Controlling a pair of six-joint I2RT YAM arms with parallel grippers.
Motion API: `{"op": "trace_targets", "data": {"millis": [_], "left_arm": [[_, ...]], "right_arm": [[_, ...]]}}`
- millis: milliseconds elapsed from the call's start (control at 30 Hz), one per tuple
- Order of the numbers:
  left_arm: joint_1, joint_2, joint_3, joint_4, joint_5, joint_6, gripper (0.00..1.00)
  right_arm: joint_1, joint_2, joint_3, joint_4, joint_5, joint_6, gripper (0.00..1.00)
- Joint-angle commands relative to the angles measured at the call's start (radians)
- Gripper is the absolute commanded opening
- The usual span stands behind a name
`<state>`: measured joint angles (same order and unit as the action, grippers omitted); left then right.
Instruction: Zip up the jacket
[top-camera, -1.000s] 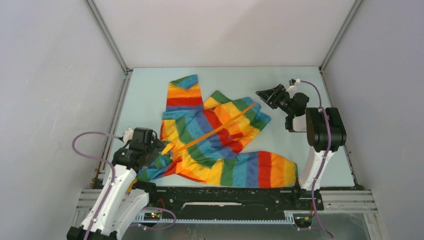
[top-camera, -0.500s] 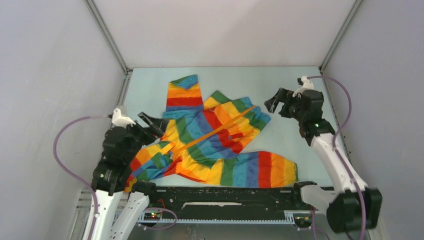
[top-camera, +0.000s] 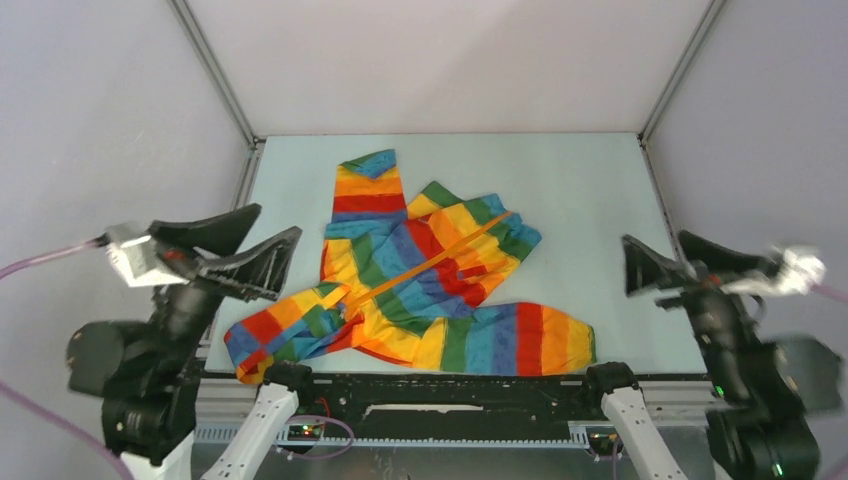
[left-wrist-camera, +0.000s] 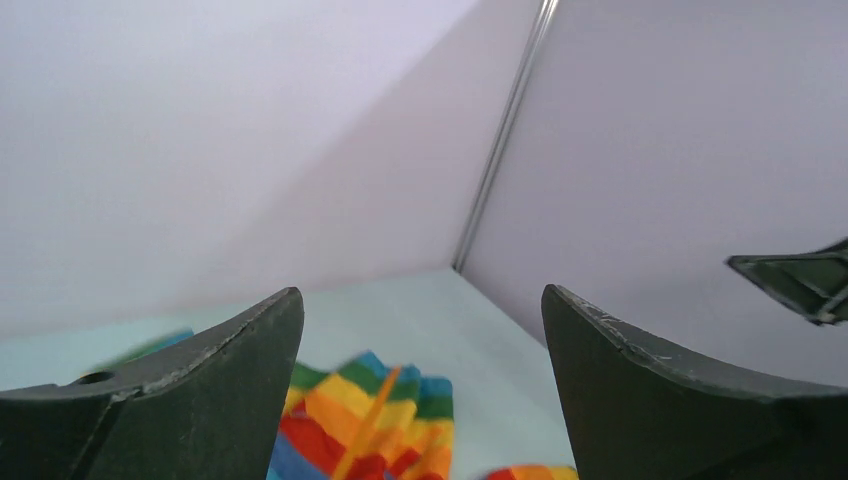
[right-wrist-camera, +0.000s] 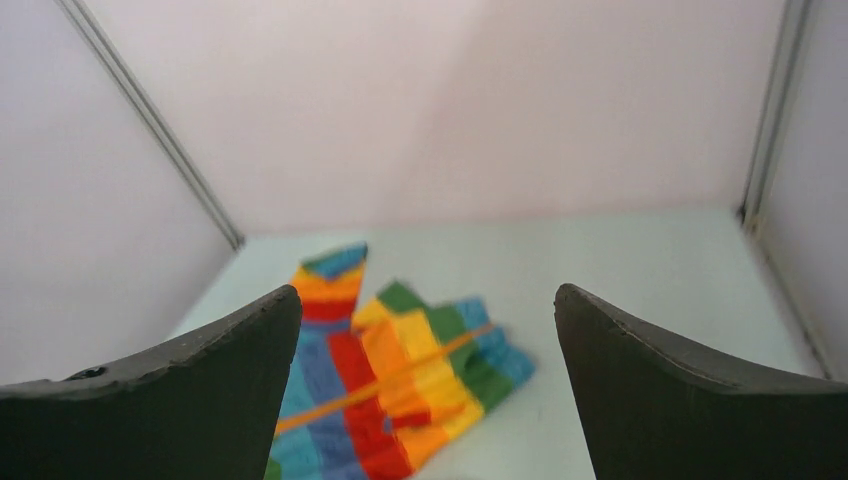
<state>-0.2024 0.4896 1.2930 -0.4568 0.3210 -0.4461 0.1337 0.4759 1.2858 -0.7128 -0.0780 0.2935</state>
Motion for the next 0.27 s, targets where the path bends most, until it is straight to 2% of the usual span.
{"op": "trace_targets", "data": {"millis": [0, 233], "left_arm": [[-0.009, -0.015, 0.107, -0.003, -0.019, 0.121, 0.94], [-0.010, -0.035, 0.078, 0.077, -0.043, 0.107, 0.94]], "right_arm": [[0.003, -0.068, 0.134, -0.069, 0.077, -0.014, 1.00], [-0.028, -0.094, 0.166, -0.070, 0.004, -0.022, 1.00]]}}
